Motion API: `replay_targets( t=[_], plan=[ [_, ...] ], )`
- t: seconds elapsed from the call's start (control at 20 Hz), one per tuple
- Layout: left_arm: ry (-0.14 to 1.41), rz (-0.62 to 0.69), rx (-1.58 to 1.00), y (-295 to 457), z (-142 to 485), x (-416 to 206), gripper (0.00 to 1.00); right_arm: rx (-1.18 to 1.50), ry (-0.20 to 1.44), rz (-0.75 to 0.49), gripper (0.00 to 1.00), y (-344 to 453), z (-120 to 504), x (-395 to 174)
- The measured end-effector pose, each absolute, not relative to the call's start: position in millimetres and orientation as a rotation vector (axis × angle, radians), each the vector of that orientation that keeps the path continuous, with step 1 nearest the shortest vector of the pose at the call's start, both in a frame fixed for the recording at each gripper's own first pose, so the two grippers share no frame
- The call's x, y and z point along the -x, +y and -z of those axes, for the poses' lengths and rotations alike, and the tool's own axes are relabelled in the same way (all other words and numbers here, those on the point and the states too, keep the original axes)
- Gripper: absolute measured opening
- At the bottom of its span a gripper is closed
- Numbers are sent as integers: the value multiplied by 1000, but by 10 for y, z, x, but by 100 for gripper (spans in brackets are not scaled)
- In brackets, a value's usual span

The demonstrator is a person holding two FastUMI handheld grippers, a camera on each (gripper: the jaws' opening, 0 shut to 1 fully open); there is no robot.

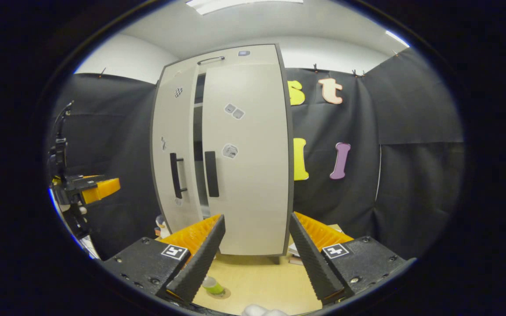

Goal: Grasp the bottle in the cabinet with the left hand and place it on the coaster, then close the right door with the right hand and the left door with the left hand.

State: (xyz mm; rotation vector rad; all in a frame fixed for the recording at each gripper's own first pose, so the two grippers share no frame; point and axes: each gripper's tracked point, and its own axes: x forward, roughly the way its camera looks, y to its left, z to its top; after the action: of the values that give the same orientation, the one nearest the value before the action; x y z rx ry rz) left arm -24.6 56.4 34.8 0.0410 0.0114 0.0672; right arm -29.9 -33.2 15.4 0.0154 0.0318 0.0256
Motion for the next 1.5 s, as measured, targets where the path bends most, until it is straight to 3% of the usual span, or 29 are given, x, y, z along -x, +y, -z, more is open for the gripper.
replay_targets(
  t=[0.45,1.5],
  plan=[
    [62,-110,-40,378,203,727,96,-28,45,16,94,-309,115,330],
    [78,-25,-23,81,290,512,96,-2,36,17,94,-136,113,362]
  ],
)
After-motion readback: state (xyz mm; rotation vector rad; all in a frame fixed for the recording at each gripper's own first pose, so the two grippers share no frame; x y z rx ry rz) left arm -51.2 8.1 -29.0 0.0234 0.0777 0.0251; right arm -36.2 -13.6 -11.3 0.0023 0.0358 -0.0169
